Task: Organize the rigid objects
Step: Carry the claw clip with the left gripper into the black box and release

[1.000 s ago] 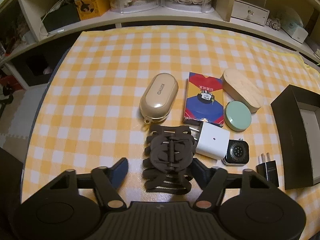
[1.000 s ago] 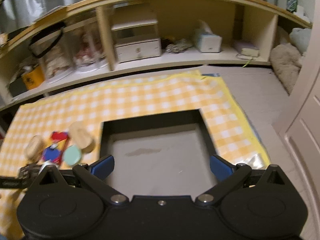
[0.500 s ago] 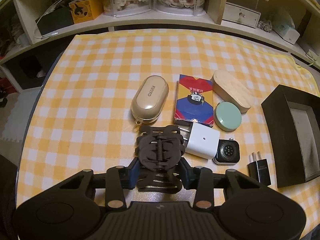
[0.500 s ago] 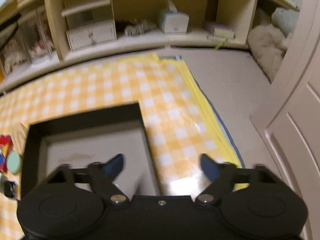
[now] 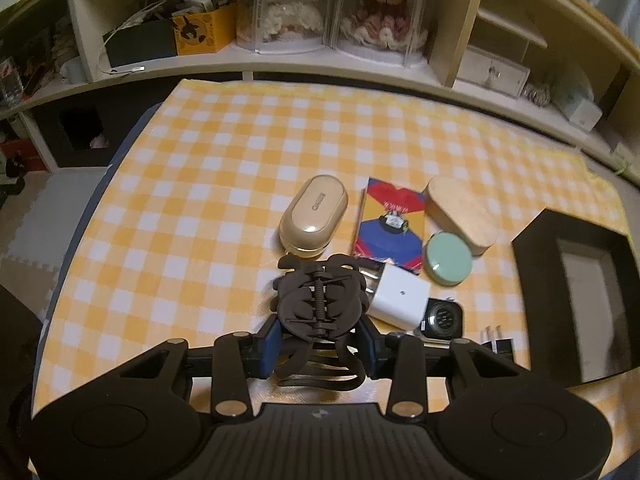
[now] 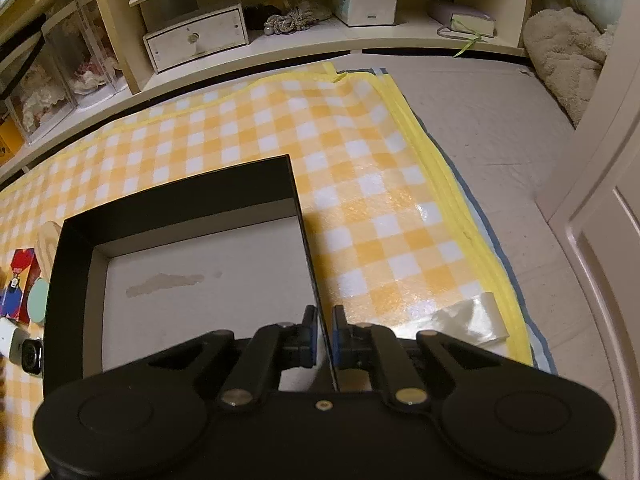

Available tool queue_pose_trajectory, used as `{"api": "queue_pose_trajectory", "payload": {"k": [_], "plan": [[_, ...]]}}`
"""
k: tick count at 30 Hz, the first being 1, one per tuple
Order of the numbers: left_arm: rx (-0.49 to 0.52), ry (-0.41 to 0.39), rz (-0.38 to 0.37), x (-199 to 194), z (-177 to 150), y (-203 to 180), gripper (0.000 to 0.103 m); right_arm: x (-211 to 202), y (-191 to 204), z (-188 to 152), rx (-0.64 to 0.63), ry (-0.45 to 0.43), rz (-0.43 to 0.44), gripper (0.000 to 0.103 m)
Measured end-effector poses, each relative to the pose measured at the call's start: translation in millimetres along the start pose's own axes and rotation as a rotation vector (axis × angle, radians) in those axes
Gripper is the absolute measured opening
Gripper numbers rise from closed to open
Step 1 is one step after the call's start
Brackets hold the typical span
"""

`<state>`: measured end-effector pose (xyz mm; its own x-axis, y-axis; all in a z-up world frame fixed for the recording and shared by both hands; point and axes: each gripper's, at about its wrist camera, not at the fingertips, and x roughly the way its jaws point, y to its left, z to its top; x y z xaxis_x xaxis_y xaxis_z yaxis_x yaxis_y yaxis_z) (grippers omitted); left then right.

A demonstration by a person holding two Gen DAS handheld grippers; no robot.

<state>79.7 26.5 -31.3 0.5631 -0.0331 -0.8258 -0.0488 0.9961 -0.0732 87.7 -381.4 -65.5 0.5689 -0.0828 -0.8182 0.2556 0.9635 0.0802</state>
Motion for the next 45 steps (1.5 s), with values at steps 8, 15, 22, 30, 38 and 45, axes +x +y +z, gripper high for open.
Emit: {"api": "queue_pose_trajectory", "payload": {"k": [8,15,22,30,38,45], "plan": [[0.003,-0.037,-0.086,-29,-5,-29,0.041,0,0,0,0.008,0.000,0.018,0.006],[0.094,-0.076,-0.175,-34,7,-103,0.041,0,-5,0,0.046,0.004,0.047,0.006],[0.142,-0.085,-0.265,-10,-2,-188,0.041,0,-9,-2,0.073,0.005,0.078,0.007],[0.133,-0.050,-0.355,22,-22,-248,0.040,-1,-13,-4,0.109,0.005,0.113,0.008],[0.073,0.013,-0.385,44,-43,-268,0.040,0,-16,-4,0.133,0.009,0.141,0.009],[0.056,0.031,-0.413,54,-55,-278,0.040,0,-16,-5,0.138,0.012,0.144,0.009]]}}
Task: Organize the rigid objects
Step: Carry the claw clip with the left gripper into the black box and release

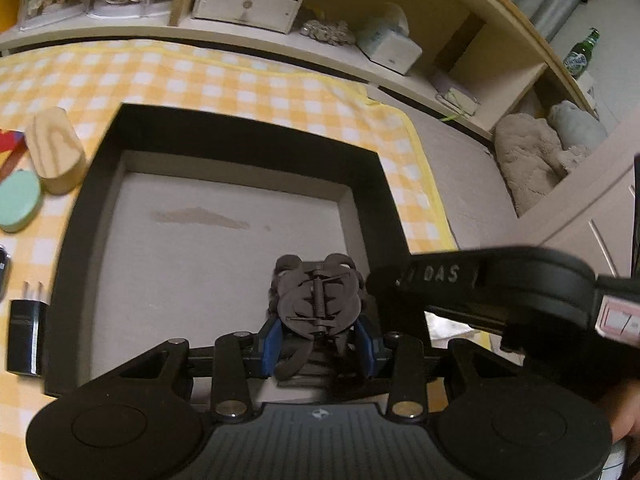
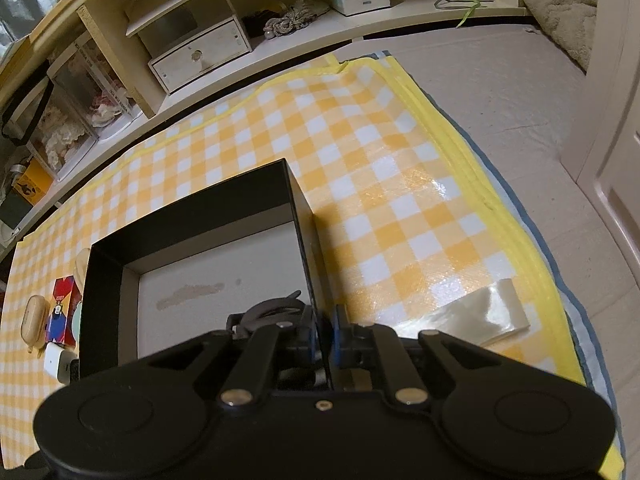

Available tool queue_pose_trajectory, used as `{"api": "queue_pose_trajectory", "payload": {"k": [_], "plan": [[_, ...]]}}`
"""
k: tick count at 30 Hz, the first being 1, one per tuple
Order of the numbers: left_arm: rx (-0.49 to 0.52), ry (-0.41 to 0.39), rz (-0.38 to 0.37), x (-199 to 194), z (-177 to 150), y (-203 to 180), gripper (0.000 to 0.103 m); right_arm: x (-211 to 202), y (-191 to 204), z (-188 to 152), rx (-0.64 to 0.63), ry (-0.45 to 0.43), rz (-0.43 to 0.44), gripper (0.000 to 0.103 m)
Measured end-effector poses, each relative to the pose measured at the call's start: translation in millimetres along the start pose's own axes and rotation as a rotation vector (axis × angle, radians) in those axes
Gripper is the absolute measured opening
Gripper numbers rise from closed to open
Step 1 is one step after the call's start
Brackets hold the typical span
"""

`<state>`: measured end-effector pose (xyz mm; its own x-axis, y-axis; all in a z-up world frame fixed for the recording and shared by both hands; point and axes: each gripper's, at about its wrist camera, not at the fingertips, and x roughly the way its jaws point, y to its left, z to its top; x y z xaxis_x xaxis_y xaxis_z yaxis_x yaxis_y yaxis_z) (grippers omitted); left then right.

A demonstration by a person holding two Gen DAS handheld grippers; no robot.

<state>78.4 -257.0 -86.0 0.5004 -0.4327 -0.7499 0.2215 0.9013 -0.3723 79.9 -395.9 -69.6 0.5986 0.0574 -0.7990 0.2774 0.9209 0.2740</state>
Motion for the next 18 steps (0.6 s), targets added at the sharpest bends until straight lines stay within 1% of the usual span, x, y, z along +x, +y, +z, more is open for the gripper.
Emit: {"api": "queue_pose_trajectory", "payload": {"k": [4,6,7,8,9,10,12,16,17,18], "plan": [[0.020,0.003,-0.001,2,1,-4,0.039,0,1,0,0.001,0.001,-0.003,0.009],[0.028,0.011,-0.018,2,2,-3,0.039,0,0,0,0.003,0.002,0.000,0.009],[0.032,0.017,-0.033,1,2,-2,0.041,0,0,0,0.002,0.002,0.001,0.009],[0.035,0.040,-0.045,1,3,-1,0.046,0,-1,0,0.004,0.001,0.005,0.009],[0.037,0.059,-0.038,0,4,-1,0.051,1,-2,0,0.009,0.002,0.010,0.010],[0.042,0.065,-0.029,-1,4,-1,0.052,1,-3,1,0.015,0.002,0.014,0.010],[0.069,0.061,-0.025,-6,3,-3,0.058,1,-3,0,0.014,0.003,0.014,0.010],[0.119,0.055,-0.015,-23,3,-5,0.064,0,-2,0,0.013,0.002,0.013,0.010],[0.136,0.047,-0.009,-28,3,-5,0.068,0,-2,0,0.011,0.002,0.012,0.010],[0.160,0.033,-0.002,-36,4,-6,0.075,0,-2,0,0.010,0.002,0.012,0.010]]}}
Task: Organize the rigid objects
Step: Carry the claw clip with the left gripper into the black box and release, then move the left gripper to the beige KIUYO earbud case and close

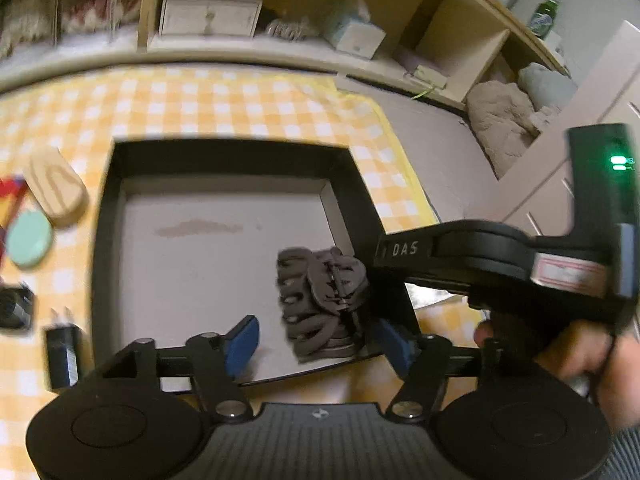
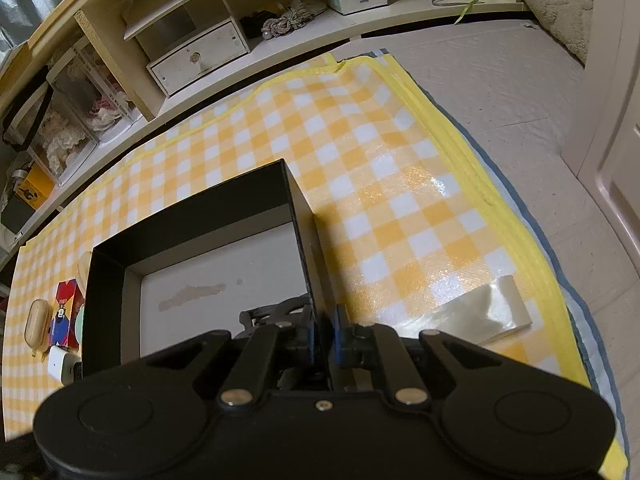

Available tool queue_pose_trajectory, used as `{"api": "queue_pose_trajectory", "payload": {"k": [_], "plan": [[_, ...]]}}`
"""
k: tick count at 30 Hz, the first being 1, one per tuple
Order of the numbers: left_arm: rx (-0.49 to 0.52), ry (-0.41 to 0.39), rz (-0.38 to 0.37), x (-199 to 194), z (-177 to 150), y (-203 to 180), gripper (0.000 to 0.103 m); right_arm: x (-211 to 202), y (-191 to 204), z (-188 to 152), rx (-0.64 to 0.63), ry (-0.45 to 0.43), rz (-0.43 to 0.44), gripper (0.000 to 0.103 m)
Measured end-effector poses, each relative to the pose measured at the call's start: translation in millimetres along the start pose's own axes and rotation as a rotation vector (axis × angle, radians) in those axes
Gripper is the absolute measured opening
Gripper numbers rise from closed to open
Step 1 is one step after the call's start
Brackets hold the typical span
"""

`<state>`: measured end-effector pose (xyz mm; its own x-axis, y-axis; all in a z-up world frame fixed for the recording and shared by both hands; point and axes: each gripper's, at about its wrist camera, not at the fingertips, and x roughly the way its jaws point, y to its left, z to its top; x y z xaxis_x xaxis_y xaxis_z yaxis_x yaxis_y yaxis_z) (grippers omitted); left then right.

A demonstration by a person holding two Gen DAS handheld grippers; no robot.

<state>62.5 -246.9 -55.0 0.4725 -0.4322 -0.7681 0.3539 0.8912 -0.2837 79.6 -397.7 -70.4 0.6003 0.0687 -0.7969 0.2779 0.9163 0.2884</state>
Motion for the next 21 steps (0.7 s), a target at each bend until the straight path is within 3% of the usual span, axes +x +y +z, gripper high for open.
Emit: {"api": "queue_pose_trajectory", "payload": {"k": [3,9,15,18,21], "plan": [[0.082,-0.060,0.030,-26,2,1,0.091,0,1,0,-0.002,0.001,-0.004,0.010],[0.195,-0.168,0.113,-79,6,15,0.103,0,2,0,-0.011,0.000,-0.012,0.009],[0.212,-0.243,0.189,-120,7,49,0.103,0,4,-1,-0.019,-0.001,-0.021,0.009],[0.232,-0.262,0.260,-134,8,70,0.103,0,4,0,-0.022,0.000,-0.025,0.009],[0.274,-0.247,0.285,-136,11,93,0.103,1,4,0,-0.027,0.000,-0.029,0.009]]}}
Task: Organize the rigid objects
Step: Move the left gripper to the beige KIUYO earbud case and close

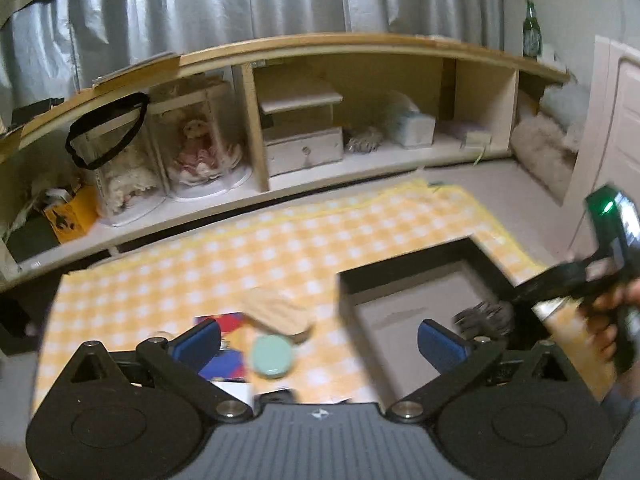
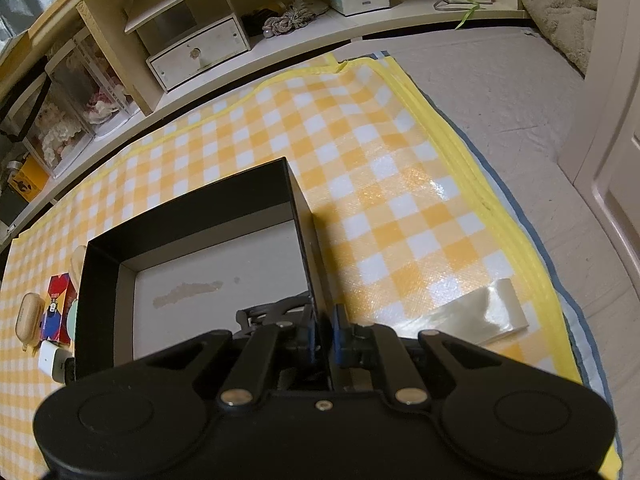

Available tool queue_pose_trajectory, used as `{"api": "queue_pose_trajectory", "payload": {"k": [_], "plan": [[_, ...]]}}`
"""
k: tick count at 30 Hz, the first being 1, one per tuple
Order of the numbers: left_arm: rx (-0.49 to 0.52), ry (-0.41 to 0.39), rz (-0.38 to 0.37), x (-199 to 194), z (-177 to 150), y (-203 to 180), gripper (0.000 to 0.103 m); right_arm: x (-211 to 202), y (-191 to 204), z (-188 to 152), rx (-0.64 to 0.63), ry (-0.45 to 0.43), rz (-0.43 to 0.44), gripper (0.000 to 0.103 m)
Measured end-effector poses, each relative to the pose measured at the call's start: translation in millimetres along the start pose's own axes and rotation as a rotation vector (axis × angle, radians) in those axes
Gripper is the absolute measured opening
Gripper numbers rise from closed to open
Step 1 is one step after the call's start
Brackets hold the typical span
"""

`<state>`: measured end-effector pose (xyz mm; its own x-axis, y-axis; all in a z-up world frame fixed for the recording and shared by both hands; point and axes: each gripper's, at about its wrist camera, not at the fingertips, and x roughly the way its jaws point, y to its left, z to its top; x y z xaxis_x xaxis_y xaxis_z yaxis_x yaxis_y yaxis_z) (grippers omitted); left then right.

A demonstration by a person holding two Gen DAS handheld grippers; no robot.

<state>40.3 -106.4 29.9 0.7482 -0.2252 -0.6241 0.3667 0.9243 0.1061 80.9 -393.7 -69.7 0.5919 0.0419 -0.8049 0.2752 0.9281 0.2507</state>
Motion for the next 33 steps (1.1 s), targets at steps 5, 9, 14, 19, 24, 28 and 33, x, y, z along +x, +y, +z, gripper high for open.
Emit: {"api": "queue_pose_trajectory", "payload": {"k": [5,9,14,19,24,28,33], "plan": [[-0.026,0.036,0.079,26,-2,51,0.103,2,1,0,-0.010,0.007,-0.012,0.009],[-0.063,0.046,0.099,47,-6,93,0.103,5,3,1,-0.019,0.018,-0.024,0.009],[-0.079,0.093,0.151,77,-13,132,0.103,4,4,0,-0.032,0.020,-0.035,0.008],[-0.069,0.169,0.149,104,-25,155,0.095,4,5,1,-0.034,0.024,-0.043,0.007],[-0.077,0.218,0.098,121,-32,161,0.080,5,8,1,-0.046,0.026,-0.057,0.007],[-0.089,0.235,0.093,132,-34,163,0.077,5,9,2,-0.048,0.027,-0.063,0.007],[-0.086,0.251,0.092,143,-39,169,0.066,6,9,2,-0.049,0.030,-0.068,0.007]]}}
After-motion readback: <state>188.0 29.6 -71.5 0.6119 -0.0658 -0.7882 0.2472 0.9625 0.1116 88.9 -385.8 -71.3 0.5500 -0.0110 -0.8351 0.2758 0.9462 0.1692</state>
